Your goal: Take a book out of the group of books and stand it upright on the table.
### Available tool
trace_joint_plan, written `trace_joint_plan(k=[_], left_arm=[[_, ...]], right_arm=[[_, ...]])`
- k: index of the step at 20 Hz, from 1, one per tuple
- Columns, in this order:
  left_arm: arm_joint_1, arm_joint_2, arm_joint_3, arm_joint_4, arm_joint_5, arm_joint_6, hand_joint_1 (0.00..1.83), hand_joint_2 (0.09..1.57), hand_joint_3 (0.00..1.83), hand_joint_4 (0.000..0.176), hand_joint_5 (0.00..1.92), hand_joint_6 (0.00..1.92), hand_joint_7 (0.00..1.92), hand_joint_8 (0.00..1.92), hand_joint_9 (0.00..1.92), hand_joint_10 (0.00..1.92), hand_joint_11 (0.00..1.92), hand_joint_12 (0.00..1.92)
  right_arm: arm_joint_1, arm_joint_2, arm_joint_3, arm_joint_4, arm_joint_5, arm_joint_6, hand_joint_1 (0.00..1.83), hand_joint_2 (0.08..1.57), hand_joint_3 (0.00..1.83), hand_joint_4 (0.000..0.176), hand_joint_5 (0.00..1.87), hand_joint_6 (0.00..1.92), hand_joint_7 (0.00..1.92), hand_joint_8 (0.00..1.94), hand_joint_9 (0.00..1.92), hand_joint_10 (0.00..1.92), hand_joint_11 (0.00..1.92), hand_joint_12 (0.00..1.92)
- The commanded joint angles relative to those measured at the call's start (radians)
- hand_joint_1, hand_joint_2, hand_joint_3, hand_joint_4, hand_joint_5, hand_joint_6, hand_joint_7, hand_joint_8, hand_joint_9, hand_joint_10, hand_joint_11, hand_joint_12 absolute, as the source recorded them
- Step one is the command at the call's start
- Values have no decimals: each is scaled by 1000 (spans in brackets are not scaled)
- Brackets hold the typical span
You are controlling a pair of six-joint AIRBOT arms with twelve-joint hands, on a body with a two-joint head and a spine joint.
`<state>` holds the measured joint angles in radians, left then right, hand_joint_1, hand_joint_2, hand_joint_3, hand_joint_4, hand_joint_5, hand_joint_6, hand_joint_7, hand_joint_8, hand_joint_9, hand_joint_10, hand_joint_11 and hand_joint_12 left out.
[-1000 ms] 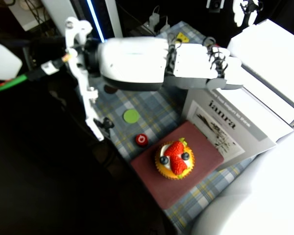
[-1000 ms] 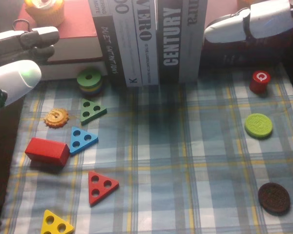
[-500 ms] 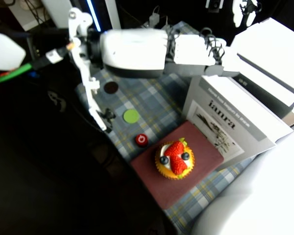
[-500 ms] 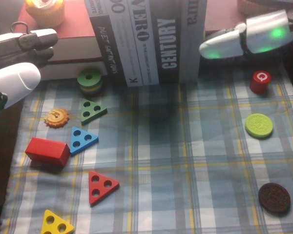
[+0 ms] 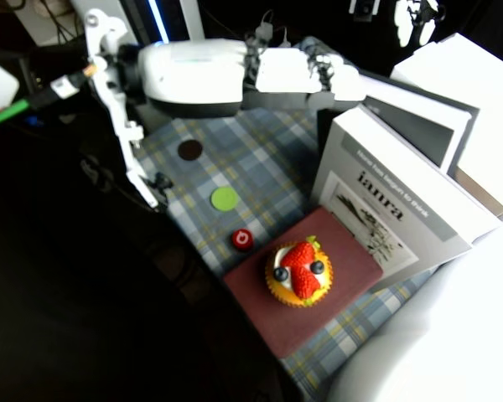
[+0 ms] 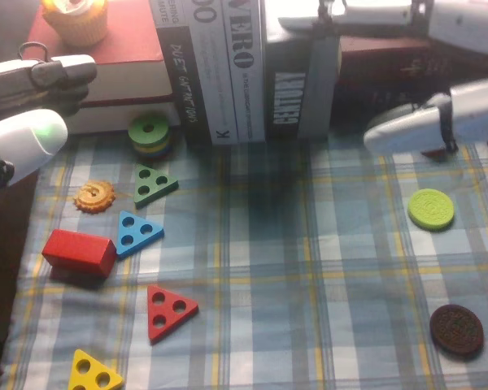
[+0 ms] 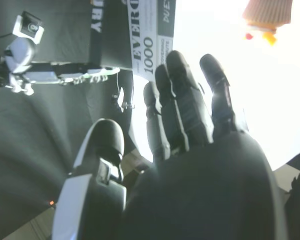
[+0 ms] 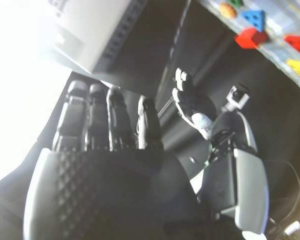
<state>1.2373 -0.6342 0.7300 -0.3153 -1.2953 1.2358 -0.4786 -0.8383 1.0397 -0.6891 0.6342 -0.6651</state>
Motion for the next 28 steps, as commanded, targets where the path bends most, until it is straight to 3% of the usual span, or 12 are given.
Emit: trace_joint_plan(k=[1, 14, 15, 17, 18, 19, 20, 21, 22, 23, 24, 28], left_arm=[[-1, -3, -2, -6, -129, -10, 379, 1431, 0, 61, 495, 1, 554, 3, 582, 10, 0, 710], [67, -9, -19, -54, -179, -26, 437, 1420, 0, 58, 474, 3, 540, 1, 560, 1, 0, 726], [78, -12, -20, -62, -188, -29, 412, 1425, 2, 50, 478, 3, 538, 0, 555, 1, 0, 734], [96, -14, -21, -75, -209, -39, 379, 1424, 1, 55, 483, 2, 546, 2, 570, 6, 0, 755], [103, -15, -22, -80, -218, -43, 381, 1420, 0, 69, 474, 1, 530, 1, 556, 2, 0, 679], [105, -15, -22, -81, -222, -43, 381, 1420, 0, 69, 474, 1, 530, 1, 556, 2, 0, 679], [107, -14, -22, -82, -230, -45, 383, 1415, 0, 65, 477, 3, 529, 1, 559, 3, 4, 675], [108, -14, -22, -82, -239, -45, 331, 1403, 0, 74, 465, 2, 510, 1, 546, 0, 6, 670], [109, -14, -22, -82, -248, -45, 312, 1400, 0, 88, 453, 0, 502, 0, 536, 0, 2, 661], [110, -14, -22, -82, -254, -46, 312, 1400, 0, 88, 453, 0, 502, 0, 536, 0, 2, 661], [112, -14, -22, -82, -262, -47, 261, 1402, 1, 103, 438, 1, 486, 0, 512, 0, 5, 642], [114, -17, -18, -83, -309, -57, 322, 1425, 3, 100, 440, 1, 466, 0, 424, 0, 6, 620]], right_arm=[[-3, 7, -13, 40, 102, -1, 0, 1112, 12, 176, 115, 13, 0, 0, 0, 0, 0, 0], [-139, 134, -170, -43, 261, 4, 102, 1310, 18, 176, 238, 9, 14, 3, 0, 0, 0, 0], [-144, 143, -179, -51, 273, 7, 176, 1317, 12, 176, 259, 11, 43, 10, 0, 0, 0, 0], [-151, 147, -178, -62, 306, 39, 795, 1168, 0, 176, 263, 6, 67, 9, 0, 0, 0, 0], [-153, 145, -176, -64, 333, 51, 685, 1230, 9, 143, 192, 7, 5, 0, 0, 0, 0, 0], [-153, 144, -176, -64, 343, 51, 685, 1230, 9, 143, 192, 7, 5, 0, 0, 0, 0, 0], [-153, 143, -173, -55, 359, 51, 741, 1284, 6, 32, 485, 47, 135, 9, 36, 5, 37, 34], [-154, 139, -167, -32, 387, 51, 865, 1288, 7, 101, 637, 1163, 109, 2, 0, 0, 6, 2], [-163, 137, -160, -5, 429, 52, 926, 1296, 7, 22, 640, 1425, 138, 11, 0, 0, 0, 0], [-169, 137, -159, 8, 457, 52, 926, 1296, 7, 22, 640, 1425, 138, 11, 0, 0, 0, 0], [-178, 142, -158, 35, 501, 41, 658, 1390, 2, 0, 283, 345, 70, 1, 0, 0, 0, 0], [-208, 122, -140, 177, 550, -10, 657, 1392, 0, 0, 368, 75, 69, 0, 0, 0, 0, 0]])
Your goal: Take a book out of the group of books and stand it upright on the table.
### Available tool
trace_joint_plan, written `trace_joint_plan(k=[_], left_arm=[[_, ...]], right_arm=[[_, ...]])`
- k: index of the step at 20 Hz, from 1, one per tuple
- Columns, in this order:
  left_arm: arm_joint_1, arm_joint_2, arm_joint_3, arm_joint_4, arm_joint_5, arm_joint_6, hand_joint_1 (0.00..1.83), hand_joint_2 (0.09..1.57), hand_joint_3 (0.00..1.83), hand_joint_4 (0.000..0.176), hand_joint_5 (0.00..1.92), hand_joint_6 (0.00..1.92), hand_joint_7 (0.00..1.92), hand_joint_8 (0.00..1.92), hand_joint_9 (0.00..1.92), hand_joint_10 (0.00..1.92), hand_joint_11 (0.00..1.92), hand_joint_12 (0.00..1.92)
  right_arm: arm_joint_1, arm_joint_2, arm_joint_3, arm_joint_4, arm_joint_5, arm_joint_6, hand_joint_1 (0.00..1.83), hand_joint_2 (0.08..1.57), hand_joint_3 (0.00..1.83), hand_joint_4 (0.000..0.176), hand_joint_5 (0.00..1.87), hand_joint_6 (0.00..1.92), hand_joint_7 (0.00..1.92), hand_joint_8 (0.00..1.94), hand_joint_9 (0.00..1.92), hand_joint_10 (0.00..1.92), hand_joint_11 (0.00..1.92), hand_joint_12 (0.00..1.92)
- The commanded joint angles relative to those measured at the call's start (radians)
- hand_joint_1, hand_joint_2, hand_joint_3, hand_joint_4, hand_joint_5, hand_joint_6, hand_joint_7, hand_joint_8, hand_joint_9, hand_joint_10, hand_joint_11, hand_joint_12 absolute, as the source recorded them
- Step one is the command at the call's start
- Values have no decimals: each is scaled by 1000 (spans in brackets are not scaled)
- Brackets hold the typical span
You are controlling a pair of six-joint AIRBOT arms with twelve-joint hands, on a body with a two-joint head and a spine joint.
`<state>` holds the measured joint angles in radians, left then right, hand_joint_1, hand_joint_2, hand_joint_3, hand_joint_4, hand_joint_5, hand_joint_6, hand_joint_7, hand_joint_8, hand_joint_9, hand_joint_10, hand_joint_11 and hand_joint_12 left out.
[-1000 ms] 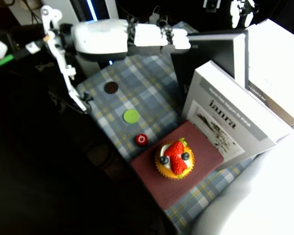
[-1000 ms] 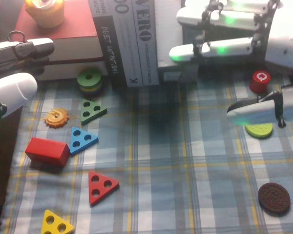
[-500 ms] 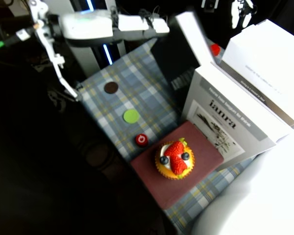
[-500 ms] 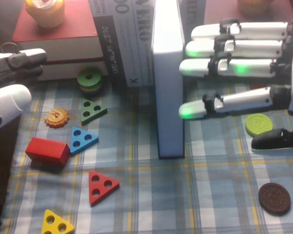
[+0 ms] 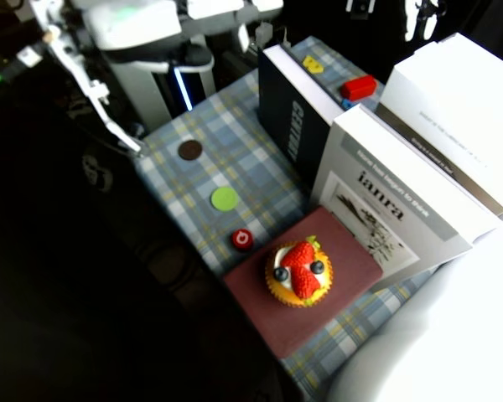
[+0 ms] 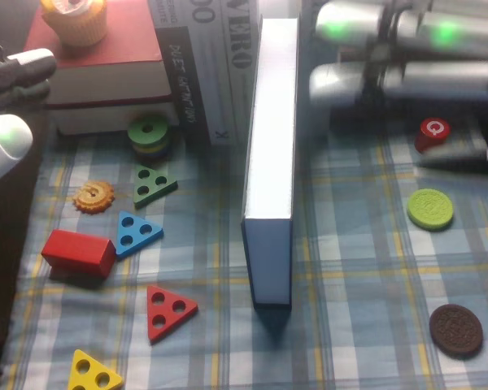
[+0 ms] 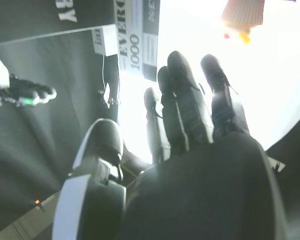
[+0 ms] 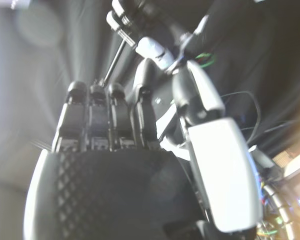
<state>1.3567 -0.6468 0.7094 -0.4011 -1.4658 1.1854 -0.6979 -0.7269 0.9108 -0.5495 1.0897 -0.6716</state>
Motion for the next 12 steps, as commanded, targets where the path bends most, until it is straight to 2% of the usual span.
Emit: trace_joint_plan(k=[1, 2, 3, 4, 5, 6, 7, 8, 9, 11, 12], left_arm=[[-6, -9, 7, 3, -157, -21, 325, 1419, 0, 109, 451, 5, 479, 6, 420, 2, 73, 652], [-7, -17, 16, 3, -176, -39, 325, 1419, 0, 109, 451, 5, 479, 6, 420, 2, 73, 652], [-13, -27, 25, -1, -193, -55, 401, 1428, 0, 58, 458, 2, 484, 3, 420, 1, 93, 682], [-17, -33, 31, -1, -205, -67, 396, 1432, 0, 46, 444, 0, 485, 1, 415, 0, 58, 721], [-23, -39, 35, -1, -217, -79, 396, 1432, 0, 46, 444, 0, 485, 1, 415, 0, 58, 721], [-32, -47, 38, -1, -242, -89, 319, 1326, 0, 0, 332, 0, 413, 0, 390, 0, 64, 588], [-37, -53, 40, -2, -264, -94, 319, 1326, 0, 0, 332, 0, 413, 0, 390, 0, 64, 588], [-60, -62, 49, -1, -269, -113, 394, 1240, 0, 0, 191, 0, 283, 0, 311, 0, 18, 539], [-88, -73, 61, 14, -269, -122, 400, 1248, 0, 0, 128, 0, 249, 0, 284, 0, 3, 504], [-131, -88, 78, 37, -268, -142, 396, 1242, 0, 3, 114, 0, 231, 0, 272, 0, 7, 499], [-158, -97, 92, 52, -269, -173, 351, 1200, 2, 0, 67, 0, 224, 2, 330, 0, 54, 677]], right_arm=[[-1, -16, 10, 86, 101, -3, 656, 1392, 0, 0, 370, 69, 69, 0, 0, 0, 0, 0], [-18, -45, 33, 137, 111, -3, 656, 1392, 0, 0, 370, 69, 69, 0, 0, 0, 0, 0], [-38, -75, 56, 198, 134, -3, 656, 1392, 0, 0, 371, 66, 69, 0, 0, 0, 0, 0], [-59, -93, 71, 243, 158, -3, 656, 1392, 0, 0, 372, 65, 69, 0, 0, 0, 0, 0], [-88, -110, 86, 299, 192, -3, 656, 1392, 0, 0, 372, 65, 69, 0, 0, 0, 0, 0], [-131, -126, 99, 364, 239, -3, 656, 1392, 0, 0, 372, 64, 69, 0, 0, 0, 0, 0], [-153, -129, 103, 399, 262, -3, 656, 1392, 0, 0, 372, 64, 69, 0, 0, 0, 0, 0], [-197, -129, 104, 464, 305, -3, 656, 1392, 0, 0, 373, 62, 69, 0, 0, 0, 0, 0], [-234, -124, 104, 515, 350, -3, 656, 1392, 0, 0, 374, 61, 69, 0, 0, 0, 0, 0], [-300, -113, 102, 600, 451, -2, 656, 1392, 0, 0, 374, 60, 69, 0, 0, 0, 0, 0], [-335, -106, 99, 643, 523, -2, 656, 1392, 0, 0, 375, 58, 69, 0, 0, 0, 0, 0]])
